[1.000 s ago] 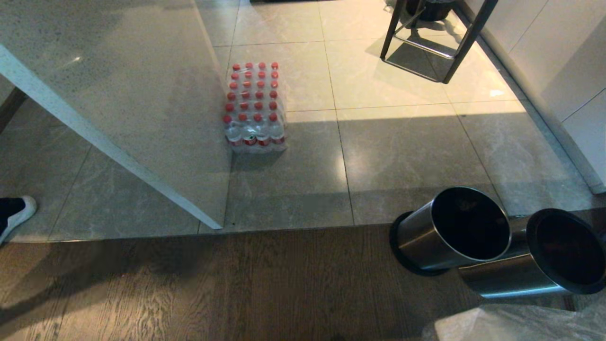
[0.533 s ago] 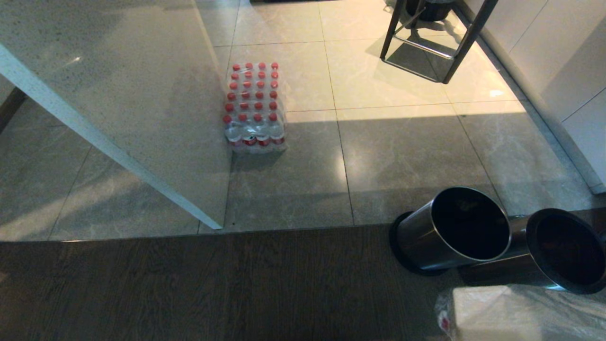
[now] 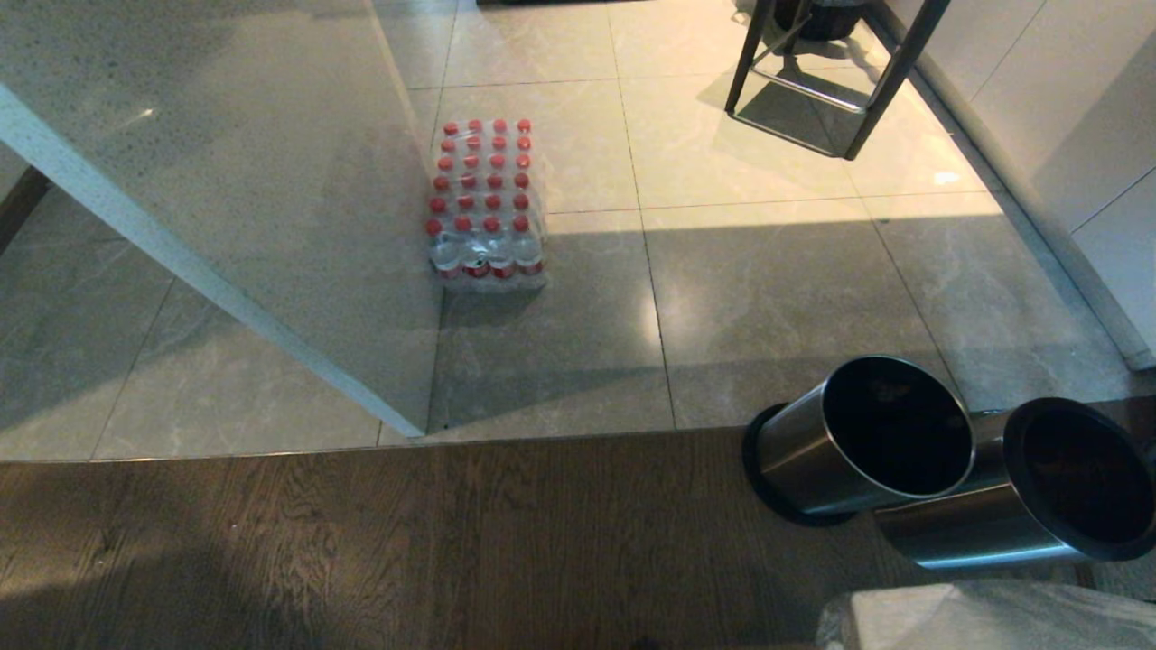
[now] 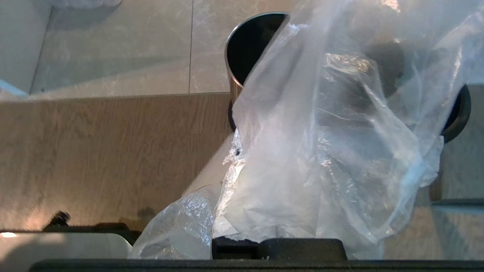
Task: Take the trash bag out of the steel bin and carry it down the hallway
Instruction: Put the trash bag at the door
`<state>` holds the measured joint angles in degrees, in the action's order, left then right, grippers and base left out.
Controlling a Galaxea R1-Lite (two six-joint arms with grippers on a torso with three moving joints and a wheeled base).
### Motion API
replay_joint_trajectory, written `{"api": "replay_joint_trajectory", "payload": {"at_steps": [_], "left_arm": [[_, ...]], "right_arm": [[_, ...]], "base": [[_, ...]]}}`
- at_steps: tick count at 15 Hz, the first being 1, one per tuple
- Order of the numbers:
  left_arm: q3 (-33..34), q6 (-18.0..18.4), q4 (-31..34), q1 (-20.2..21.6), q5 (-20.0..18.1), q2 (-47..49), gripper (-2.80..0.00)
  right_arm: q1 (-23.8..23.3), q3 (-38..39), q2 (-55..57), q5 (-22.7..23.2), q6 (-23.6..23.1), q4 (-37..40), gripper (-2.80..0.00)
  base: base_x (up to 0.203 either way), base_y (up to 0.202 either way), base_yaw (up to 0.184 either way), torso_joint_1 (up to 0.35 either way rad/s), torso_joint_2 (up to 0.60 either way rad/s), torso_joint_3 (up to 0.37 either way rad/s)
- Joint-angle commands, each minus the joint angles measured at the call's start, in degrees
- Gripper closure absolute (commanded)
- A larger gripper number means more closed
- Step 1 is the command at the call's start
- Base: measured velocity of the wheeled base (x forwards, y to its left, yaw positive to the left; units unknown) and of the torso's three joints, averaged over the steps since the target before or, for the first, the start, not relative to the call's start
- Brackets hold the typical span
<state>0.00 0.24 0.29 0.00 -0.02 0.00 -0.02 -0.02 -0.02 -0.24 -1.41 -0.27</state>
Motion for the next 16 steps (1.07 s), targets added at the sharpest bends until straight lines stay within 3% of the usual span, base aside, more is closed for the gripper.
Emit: {"api": "replay_joint_trajectory", "payload": {"at_steps": [1,16], "left_arm": [[0.0,0.02,-0.03,0.0,0.02,0.0,0.0],[0.0,0.02,-0.03,0.0,0.02,0.0,0.0]], "right_arm": [[-0.06,0.11,0.06,-0.18,1.01,-0.08,0.0],[-0.06,0.11,0.11,-0.11,1.14,-0.08,0.0]], "base": [[0.0,0.0,0.0,0.0,0.0,0.0],[0.0,0.0,0.0,0.0,0.0,0.0]]}}
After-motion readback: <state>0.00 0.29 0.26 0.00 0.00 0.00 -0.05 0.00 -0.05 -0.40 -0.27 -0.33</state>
